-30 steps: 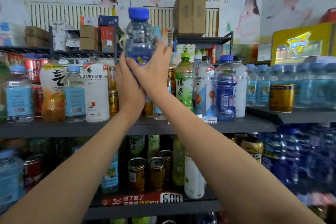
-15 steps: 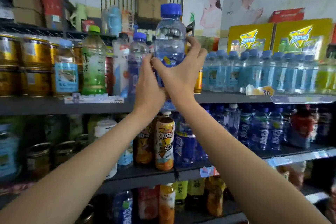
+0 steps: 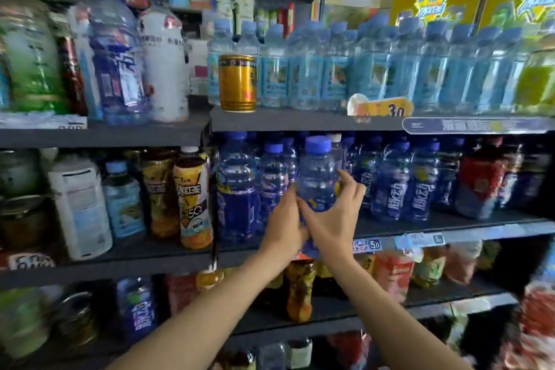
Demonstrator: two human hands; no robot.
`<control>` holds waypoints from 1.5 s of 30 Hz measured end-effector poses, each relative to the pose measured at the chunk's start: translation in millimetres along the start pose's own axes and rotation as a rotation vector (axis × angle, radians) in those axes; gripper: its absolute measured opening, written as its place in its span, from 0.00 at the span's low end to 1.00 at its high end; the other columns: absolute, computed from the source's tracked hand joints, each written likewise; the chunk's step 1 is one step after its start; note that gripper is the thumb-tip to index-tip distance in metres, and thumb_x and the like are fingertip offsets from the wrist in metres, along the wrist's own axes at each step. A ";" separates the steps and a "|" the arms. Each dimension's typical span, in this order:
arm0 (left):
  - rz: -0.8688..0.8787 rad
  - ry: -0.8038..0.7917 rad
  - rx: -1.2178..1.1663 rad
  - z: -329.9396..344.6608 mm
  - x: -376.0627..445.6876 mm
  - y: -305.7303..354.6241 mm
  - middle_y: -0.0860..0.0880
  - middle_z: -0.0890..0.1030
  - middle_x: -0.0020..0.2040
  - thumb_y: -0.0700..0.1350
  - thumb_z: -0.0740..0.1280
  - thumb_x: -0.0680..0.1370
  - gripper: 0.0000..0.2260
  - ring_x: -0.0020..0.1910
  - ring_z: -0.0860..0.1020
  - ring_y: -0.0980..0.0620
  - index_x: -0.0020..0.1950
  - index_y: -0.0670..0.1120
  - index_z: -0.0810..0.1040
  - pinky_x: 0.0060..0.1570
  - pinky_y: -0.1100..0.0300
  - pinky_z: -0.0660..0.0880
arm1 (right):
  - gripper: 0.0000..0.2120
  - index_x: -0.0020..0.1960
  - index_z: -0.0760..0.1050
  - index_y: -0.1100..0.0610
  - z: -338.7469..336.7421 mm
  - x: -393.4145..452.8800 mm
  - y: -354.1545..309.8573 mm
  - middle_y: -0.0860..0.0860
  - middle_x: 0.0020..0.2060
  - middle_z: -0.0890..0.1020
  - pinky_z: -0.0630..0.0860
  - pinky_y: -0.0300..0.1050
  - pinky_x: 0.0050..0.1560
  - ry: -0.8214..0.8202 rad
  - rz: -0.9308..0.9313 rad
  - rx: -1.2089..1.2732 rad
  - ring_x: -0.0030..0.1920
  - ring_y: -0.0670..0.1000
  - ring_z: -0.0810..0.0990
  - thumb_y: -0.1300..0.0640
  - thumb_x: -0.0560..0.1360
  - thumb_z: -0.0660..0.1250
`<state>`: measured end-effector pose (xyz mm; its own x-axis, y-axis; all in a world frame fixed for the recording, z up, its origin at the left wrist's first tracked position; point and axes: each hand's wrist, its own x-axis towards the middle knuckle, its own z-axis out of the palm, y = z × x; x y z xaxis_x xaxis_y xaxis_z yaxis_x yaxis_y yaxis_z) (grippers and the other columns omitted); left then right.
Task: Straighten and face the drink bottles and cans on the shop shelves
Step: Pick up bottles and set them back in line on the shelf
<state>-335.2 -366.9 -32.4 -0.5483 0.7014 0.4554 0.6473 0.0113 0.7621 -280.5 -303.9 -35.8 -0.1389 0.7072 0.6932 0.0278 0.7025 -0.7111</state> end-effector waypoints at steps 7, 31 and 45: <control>-0.122 0.018 0.178 19.9 30.2 -13.4 0.50 0.73 0.65 0.37 0.63 0.77 0.31 0.59 0.75 0.50 0.76 0.50 0.53 0.55 0.54 0.75 | 0.35 0.70 0.61 0.58 17.3 20.6 27.4 0.53 0.63 0.67 0.69 0.44 0.62 -0.104 0.099 -0.001 0.65 0.52 0.68 0.57 0.69 0.75; -0.221 -0.043 0.689 33.1 75.0 -32.5 0.40 0.80 0.49 0.38 0.63 0.79 0.22 0.45 0.80 0.42 0.68 0.37 0.56 0.37 0.53 0.75 | 0.29 0.69 0.60 0.62 30.3 47.5 59.9 0.57 0.63 0.65 0.72 0.45 0.55 -0.399 -0.046 -0.302 0.62 0.57 0.71 0.62 0.73 0.70; 0.205 -0.009 0.747 -0.4 58.8 -17.3 0.51 0.72 0.30 0.40 0.56 0.80 0.10 0.25 0.70 0.52 0.61 0.43 0.62 0.22 0.63 0.61 | 0.30 0.64 0.65 0.62 22.5 95.7 95.0 0.58 0.61 0.74 0.72 0.50 0.59 -0.303 0.455 -0.065 0.61 0.58 0.74 0.58 0.68 0.75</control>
<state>-378.8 -326.1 -18.6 -0.3771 0.7472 0.5472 0.9224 0.3561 0.1494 -313.4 -171.2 -39.7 -0.3769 0.8930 0.2458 0.2109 0.3411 -0.9160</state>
